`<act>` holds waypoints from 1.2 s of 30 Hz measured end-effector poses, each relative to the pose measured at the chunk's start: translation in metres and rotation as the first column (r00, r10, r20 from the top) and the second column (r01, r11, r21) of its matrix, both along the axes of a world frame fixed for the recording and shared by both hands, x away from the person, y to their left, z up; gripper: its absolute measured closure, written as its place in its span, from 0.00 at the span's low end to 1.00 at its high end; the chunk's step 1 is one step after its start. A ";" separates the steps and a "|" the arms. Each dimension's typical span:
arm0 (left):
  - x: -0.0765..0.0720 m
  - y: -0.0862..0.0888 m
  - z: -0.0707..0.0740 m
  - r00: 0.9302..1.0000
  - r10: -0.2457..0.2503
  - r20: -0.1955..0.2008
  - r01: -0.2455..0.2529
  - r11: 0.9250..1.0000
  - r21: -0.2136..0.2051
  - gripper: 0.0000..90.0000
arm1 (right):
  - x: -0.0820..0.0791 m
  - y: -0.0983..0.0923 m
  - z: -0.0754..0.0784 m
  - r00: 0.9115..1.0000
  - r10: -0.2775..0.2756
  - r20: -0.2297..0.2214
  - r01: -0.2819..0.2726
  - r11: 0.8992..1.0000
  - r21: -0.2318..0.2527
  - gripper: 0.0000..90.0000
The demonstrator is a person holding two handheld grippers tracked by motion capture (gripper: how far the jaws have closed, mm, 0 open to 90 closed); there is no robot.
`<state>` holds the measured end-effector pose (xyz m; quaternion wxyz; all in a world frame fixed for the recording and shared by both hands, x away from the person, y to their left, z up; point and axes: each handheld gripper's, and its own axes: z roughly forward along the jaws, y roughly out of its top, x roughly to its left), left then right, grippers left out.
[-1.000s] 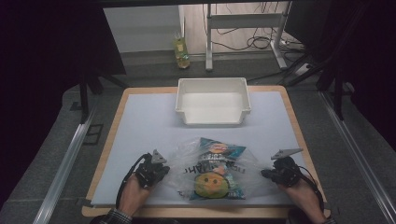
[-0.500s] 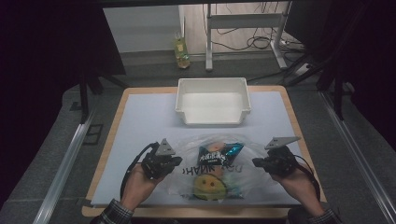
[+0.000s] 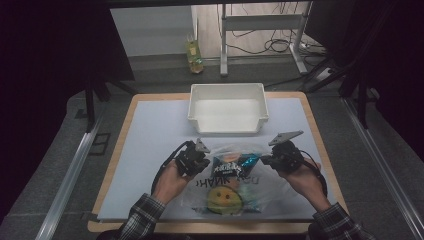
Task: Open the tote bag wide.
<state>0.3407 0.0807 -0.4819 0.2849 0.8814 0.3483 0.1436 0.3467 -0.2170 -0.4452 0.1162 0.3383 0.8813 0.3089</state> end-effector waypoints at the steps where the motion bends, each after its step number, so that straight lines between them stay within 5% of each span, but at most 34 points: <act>1: 0.000 0.000 0.000 1.000 0.000 0.000 0.000 1.000 0.000 0.99 | 0.000 0.000 0.000 1.000 0.000 0.000 0.000 1.000 0.000 0.99; 2: 0.014 0.001 -0.004 1.000 0.022 -0.006 -0.022 1.000 -0.006 0.99 | 0.006 -0.001 -0.005 1.000 -0.026 0.009 0.026 0.999 -0.020 0.99; 10: 0.044 -0.002 -0.014 0.997 0.072 0.011 -0.072 0.997 0.002 0.99 | 0.022 -0.004 -0.018 0.996 -0.076 0.056 0.080 0.994 -0.078 0.99; 19: 0.075 0.005 -0.037 0.987 0.149 -0.053 -0.149 0.989 0.003 0.99 | 0.045 -0.003 -0.037 0.994 -0.109 -0.004 0.108 0.992 -0.058 0.99; 21: 0.077 0.010 -0.041 0.986 0.156 -0.064 -0.159 0.987 -0.033 0.99 | 0.051 -0.003 -0.047 0.991 -0.128 -0.029 0.126 0.990 -0.068 0.99; 26: 0.073 0.015 -0.041 0.985 0.161 -0.056 -0.163 0.986 -0.019 0.99 | 0.054 -0.007 -0.061 0.988 -0.147 -0.048 0.143 0.986 -0.091 0.99; 32: 0.065 0.036 -0.042 0.983 0.182 -0.034 -0.182 0.983 0.004 0.99 | 0.049 -0.020 -0.061 0.984 -0.174 -0.033 0.169 0.980 -0.107 1.00; 36: 0.056 0.057 -0.044 0.974 0.224 -0.029 -0.223 0.975 0.013 0.99 | 0.044 -0.028 -0.061 0.981 -0.190 -0.029 0.186 0.976 -0.109 1.00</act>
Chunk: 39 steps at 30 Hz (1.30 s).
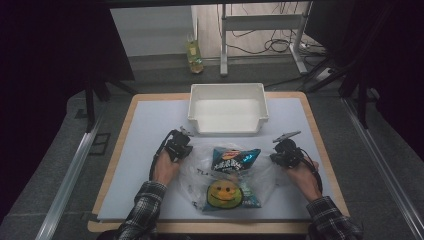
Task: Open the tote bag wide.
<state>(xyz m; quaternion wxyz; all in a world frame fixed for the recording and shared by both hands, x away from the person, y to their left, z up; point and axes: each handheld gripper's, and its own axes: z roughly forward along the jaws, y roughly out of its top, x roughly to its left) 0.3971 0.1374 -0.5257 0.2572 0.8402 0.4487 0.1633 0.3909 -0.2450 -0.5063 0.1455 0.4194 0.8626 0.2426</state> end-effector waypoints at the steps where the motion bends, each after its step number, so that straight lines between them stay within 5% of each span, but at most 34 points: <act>1: 0.000 0.000 0.000 1.000 0.000 0.000 0.000 1.000 0.000 1.00 | 0.000 0.000 0.000 1.000 0.000 0.000 0.000 1.000 0.000 1.00; 4: -0.006 0.007 0.000 1.000 0.003 0.000 -0.003 1.000 0.025 1.00 | -0.003 -0.007 0.001 1.000 -0.006 0.000 0.006 1.000 -0.007 1.00; 12: -0.015 0.024 0.003 0.999 -0.005 -0.042 0.003 0.999 -0.033 0.99 | -0.010 -0.017 0.002 1.000 -0.004 -0.005 0.004 1.000 -0.003 0.99; 14: -0.020 0.023 0.023 1.000 -0.023 0.014 0.025 0.995 -0.093 0.94 | -0.015 -0.019 0.008 1.000 0.014 0.006 -0.014 0.999 0.051 0.99; 17: -0.021 0.015 0.042 0.997 -0.037 0.063 0.043 0.994 -0.104 0.94 | -0.017 -0.018 0.018 0.999 0.030 0.022 -0.032 0.995 0.096 0.99; 20: -0.023 -0.003 0.064 0.990 -0.092 0.109 0.103 0.989 -0.104 0.93 | -0.018 -0.010 0.032 0.997 0.065 0.042 -0.069 0.991 0.114 0.99; 22: -0.025 -0.017 0.069 0.984 -0.141 0.106 0.151 0.983 -0.101 0.93 | -0.021 0.001 0.040 0.994 0.100 0.036 -0.104 0.984 0.145 0.99; 25: -0.037 -0.036 0.056 0.973 -0.229 0.043 0.233 0.965 -0.124 0.93 | -0.030 0.019 0.040 0.985 0.173 0.015 -0.173 0.971 0.165 0.99; 29: -0.049 -0.037 0.041 0.963 -0.269 -0.021 0.262 0.950 -0.169 0.94 | -0.039 0.025 0.034 0.973 0.230 -0.023 -0.220 0.952 0.211 0.99; 33: -0.076 -0.031 0.026 0.936 -0.342 -0.086 0.319 0.925 -0.207 0.96 | -0.054 0.028 0.027 0.949 0.303 -0.090 -0.273 0.928 0.253 0.99; 39: -0.103 -0.029 0.024 0.919 -0.381 -0.098 0.357 0.913 -0.195 0.97 | -0.079 0.024 0.026 0.925 0.357 -0.128 -0.311 0.907 0.283 0.99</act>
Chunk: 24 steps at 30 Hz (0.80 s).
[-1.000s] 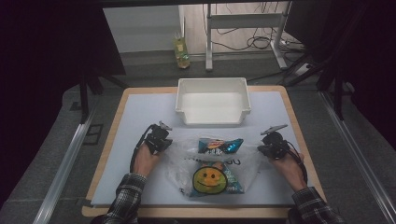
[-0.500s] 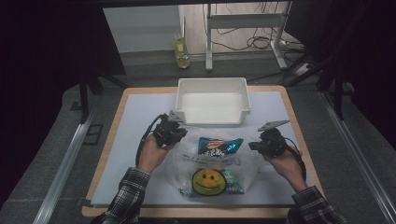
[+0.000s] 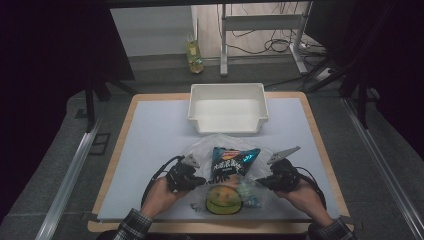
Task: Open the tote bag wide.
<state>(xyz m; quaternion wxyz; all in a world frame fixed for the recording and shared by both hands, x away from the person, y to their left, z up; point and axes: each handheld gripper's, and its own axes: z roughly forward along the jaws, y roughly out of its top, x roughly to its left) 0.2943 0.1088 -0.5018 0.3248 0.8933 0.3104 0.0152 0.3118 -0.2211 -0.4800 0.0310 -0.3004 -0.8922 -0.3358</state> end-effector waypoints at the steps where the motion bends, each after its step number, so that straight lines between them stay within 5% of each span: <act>1: -0.011 0.000 0.000 1.000 -0.016 0.011 0.016 1.000 -0.006 0.97 | -0.005 -0.001 0.001 1.000 0.004 -0.002 -0.004 1.000 -0.002 0.99; 14: -0.058 0.009 -0.017 0.998 -0.064 -0.009 0.064 0.997 -0.036 0.97 | -0.049 -0.018 -0.003 0.999 0.042 -0.031 -0.043 0.999 -0.032 0.99; 19: -0.065 0.012 -0.028 0.997 -0.062 -0.039 0.061 0.998 -0.030 0.98 | -0.061 -0.016 -0.016 0.997 0.057 -0.057 -0.060 0.997 -0.055 0.99; 23: -0.066 0.014 -0.024 0.997 -0.063 -0.036 0.062 0.998 -0.034 0.98 | -0.064 -0.014 -0.026 0.997 0.049 -0.062 -0.054 0.995 -0.080 0.99; 24: -0.066 0.016 -0.017 0.998 -0.058 -0.027 0.056 0.996 -0.064 0.97 | -0.063 -0.013 -0.033 0.996 0.046 -0.073 -0.053 0.995 -0.085 0.99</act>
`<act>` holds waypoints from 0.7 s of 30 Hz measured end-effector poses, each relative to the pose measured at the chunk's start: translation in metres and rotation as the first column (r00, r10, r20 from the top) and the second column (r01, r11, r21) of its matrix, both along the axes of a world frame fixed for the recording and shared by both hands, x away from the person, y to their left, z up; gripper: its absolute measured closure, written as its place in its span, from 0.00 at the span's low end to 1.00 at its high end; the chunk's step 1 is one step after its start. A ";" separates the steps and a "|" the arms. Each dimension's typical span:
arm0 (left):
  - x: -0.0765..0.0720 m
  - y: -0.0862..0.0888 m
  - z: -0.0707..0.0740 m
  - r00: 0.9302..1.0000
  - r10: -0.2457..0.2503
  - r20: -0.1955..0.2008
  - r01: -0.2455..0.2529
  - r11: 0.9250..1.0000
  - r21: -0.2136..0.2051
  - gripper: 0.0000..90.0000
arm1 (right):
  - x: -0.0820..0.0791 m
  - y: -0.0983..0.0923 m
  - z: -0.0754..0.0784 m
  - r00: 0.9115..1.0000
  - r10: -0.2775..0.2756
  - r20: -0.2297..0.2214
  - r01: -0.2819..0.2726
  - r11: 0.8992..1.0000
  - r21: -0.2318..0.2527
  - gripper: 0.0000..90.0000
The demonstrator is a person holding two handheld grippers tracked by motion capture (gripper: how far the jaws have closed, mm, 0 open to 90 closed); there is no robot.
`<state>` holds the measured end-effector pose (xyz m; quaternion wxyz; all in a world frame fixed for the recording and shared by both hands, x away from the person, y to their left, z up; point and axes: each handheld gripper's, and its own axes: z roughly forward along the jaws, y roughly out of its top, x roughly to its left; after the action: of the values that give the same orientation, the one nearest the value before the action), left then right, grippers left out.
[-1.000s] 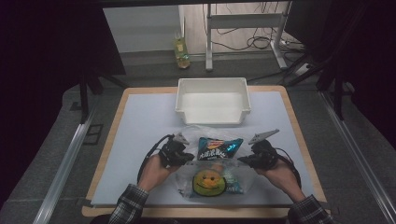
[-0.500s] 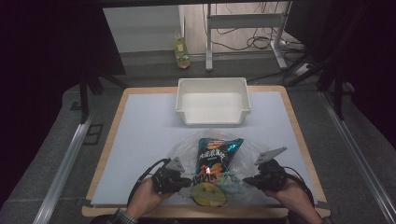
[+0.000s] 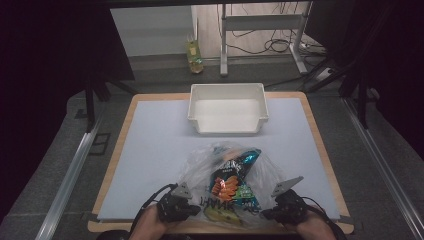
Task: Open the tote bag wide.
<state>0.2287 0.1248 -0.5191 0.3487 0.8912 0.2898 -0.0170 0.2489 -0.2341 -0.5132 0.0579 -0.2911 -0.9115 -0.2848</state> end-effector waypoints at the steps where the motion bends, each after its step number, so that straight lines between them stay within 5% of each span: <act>1: 0.000 0.001 0.006 1.000 0.006 0.009 -0.006 1.000 -0.016 0.97 | 0.000 0.000 0.000 1.000 0.000 0.000 0.000 1.000 0.000 0.99; 6: 0.013 -0.004 0.052 0.987 0.068 0.146 -0.059 0.996 -0.063 0.95 | 0.000 0.006 0.001 1.000 0.012 0.017 -0.011 1.000 -0.009 0.99; 8: 0.017 -0.008 0.054 0.985 0.080 0.153 -0.070 0.995 -0.069 0.95 | 0.000 0.007 0.001 1.000 0.011 0.019 -0.011 1.000 -0.009 0.99; 11: 0.033 -0.025 0.044 0.984 0.114 0.139 -0.110 0.993 -0.031 0.95 | 0.001 0.007 0.001 1.000 0.015 0.022 -0.015 1.000 -0.002 0.99; 14: 0.044 -0.034 0.021 0.990 0.114 0.087 -0.120 0.991 0.061 0.98 | 0.002 0.008 0.001 1.000 0.011 0.022 -0.011 1.000 -0.002 0.99; 17: 0.032 -0.029 0.007 0.998 0.049 0.043 -0.053 0.993 0.102 0.99 | 0.003 0.007 0.000 1.000 0.006 0.015 -0.006 1.000 0.005 0.99; 21: 0.011 -0.022 -0.003 0.998 0.018 0.054 -0.025 0.991 0.132 0.99 | 0.004 0.007 0.000 1.000 -0.001 0.012 0.001 1.000 0.006 0.99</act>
<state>0.2401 0.1025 -0.5221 0.2962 0.9094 0.2906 0.0297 0.2531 -0.2270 -0.5136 0.0531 -0.2897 -0.9108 -0.2894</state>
